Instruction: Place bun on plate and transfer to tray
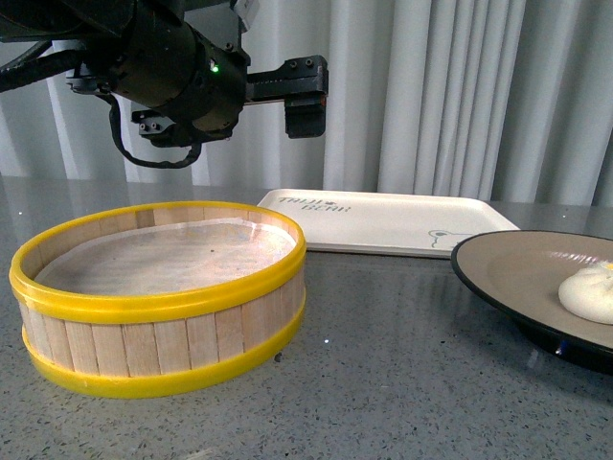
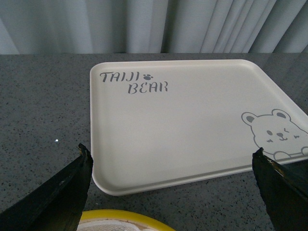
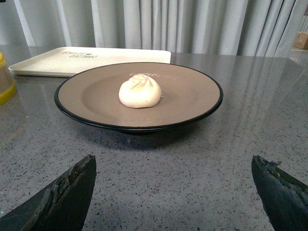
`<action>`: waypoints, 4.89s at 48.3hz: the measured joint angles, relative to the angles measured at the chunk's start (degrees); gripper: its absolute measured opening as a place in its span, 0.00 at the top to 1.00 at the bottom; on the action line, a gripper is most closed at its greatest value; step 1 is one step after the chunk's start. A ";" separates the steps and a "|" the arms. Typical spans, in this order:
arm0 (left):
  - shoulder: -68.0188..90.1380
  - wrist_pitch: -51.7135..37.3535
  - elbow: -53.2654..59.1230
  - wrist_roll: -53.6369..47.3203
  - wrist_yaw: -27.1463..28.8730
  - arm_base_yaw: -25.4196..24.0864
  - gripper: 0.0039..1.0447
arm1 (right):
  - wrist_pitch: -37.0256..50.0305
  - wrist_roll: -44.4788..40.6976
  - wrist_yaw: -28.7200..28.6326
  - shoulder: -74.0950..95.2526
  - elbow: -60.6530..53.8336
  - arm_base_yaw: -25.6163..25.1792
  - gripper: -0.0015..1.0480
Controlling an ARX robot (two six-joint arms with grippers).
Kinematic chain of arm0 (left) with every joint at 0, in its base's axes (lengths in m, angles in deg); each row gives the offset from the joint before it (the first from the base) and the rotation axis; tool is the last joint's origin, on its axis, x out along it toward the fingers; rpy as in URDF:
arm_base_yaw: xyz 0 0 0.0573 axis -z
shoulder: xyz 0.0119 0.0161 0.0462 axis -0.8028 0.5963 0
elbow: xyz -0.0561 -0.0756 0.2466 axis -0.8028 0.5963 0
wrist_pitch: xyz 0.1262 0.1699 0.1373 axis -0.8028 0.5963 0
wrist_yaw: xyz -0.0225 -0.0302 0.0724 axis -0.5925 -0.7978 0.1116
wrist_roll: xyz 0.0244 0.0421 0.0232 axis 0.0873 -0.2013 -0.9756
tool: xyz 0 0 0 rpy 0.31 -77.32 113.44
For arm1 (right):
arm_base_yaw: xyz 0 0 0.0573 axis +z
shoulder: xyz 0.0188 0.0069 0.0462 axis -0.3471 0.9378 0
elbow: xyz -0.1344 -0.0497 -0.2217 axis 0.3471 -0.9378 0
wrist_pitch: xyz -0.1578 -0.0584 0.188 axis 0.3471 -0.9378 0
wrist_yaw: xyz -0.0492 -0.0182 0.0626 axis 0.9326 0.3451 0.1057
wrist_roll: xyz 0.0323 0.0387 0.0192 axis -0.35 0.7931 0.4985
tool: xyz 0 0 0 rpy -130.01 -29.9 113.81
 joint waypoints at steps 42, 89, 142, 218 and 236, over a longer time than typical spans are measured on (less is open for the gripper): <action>-38.38 -40.39 67.89 -3.89 7.15 -13.18 0.96 | 0.00 0.00 0.02 0.00 0.00 0.00 0.08; -72.39 -24.65 84.30 -3.91 0.48 -19.80 0.96 | 0.00 0.00 0.02 0.00 0.00 0.00 0.08; -104.39 7.32 84.32 -3.89 0.37 -19.80 0.96 | 0.00 -0.02 0.02 0.00 0.00 0.00 0.08; -105.00 7.63 84.32 -3.91 0.39 -19.80 0.06 | -22.03 -66.03 -17.05 33.66 31.23 -15.06 0.08; -105.00 7.63 84.32 -3.93 0.39 -19.80 0.06 | -22.25 -93.15 -18.27 47.82 35.69 -8.76 0.08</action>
